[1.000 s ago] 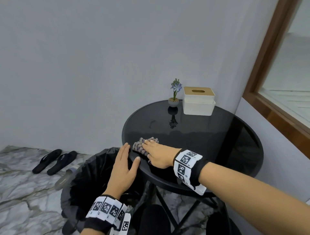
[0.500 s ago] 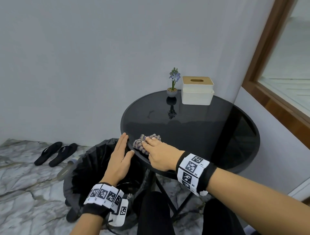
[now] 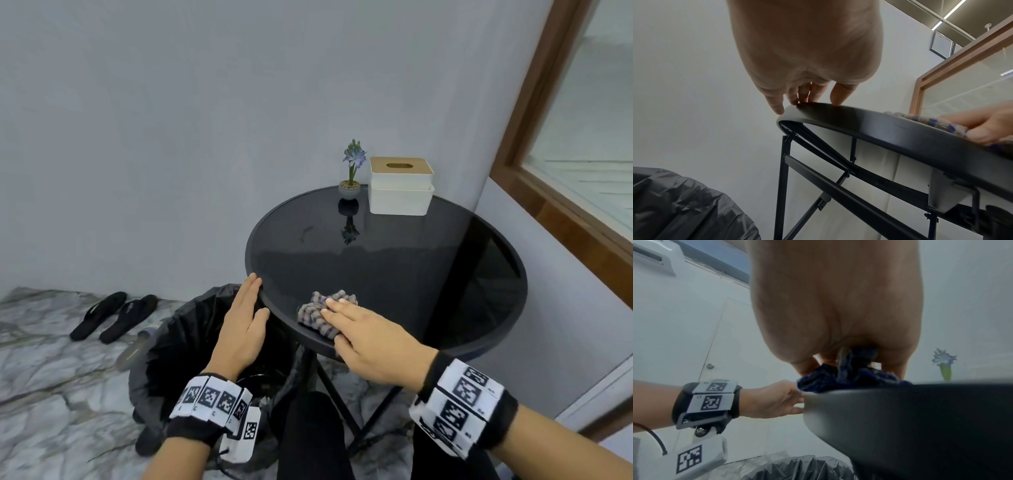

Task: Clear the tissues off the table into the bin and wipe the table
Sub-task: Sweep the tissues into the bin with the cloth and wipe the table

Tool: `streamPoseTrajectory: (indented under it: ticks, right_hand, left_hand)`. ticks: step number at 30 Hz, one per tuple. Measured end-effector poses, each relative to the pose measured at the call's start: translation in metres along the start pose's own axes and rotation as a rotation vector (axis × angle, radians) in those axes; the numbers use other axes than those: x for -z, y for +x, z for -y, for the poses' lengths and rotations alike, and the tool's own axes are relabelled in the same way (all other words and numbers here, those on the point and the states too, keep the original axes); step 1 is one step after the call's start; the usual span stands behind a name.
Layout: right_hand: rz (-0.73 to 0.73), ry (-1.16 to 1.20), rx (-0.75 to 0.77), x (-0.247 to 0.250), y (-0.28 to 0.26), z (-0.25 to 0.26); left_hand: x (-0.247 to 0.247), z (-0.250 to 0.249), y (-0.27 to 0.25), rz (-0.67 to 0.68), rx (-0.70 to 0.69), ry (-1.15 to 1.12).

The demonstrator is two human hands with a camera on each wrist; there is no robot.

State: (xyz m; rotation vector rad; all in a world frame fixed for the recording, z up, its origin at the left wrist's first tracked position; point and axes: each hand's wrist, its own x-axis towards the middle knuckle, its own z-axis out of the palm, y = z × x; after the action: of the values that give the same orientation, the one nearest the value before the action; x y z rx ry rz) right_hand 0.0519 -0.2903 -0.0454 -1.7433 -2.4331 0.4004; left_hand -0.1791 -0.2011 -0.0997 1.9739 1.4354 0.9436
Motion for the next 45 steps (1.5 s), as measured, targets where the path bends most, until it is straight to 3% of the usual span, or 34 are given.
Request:
streamPoseTrajectory:
  ticks: [6,10,15,20,28,33,36,39,45]
  right_hand:
    - [-0.174,-0.135,-0.161,-0.007,-0.006,-0.017]
    - [-0.176,-0.131,-0.216,-0.014,0.018,-0.019]
    - [-0.141,-0.01,-0.143,-0.017,0.039,0.002]
    - [-0.172,0.028,-0.062,-0.02,0.015,0.007]
    - [-0.209,-0.23,-0.294,-0.003,-0.034,-0.055]
    - [-0.22,-0.153,-0.403,0.01,-0.033,-0.104]
    - [-0.215,-0.086,-0.436,0.011,-0.021,-0.107]
    - [-0.211,-0.043,-0.369,0.009,-0.005,-0.086]
    - [-0.169,-0.059,-0.085,-0.01,-0.008,-0.048]
  left_hand:
    - [-0.006,-0.013,0.0,-0.012,-0.001,0.081]
    - [-0.013,-0.02,0.002,0.0,-0.003,0.118]
    - [-0.023,-0.022,0.008,-0.018,-0.001,0.144]
    - [-0.027,-0.019,0.011,-0.025,0.0,0.167]
    - [-0.028,-0.029,0.007,-0.012,0.009,0.176]
    - [-0.033,-0.05,0.009,-0.009,-0.025,0.193]
    - [-0.037,-0.061,0.011,-0.012,-0.05,0.178]
    - [-0.045,-0.075,0.015,0.002,-0.071,0.138]
    - [-0.062,-0.088,0.023,0.02,-0.107,0.157]
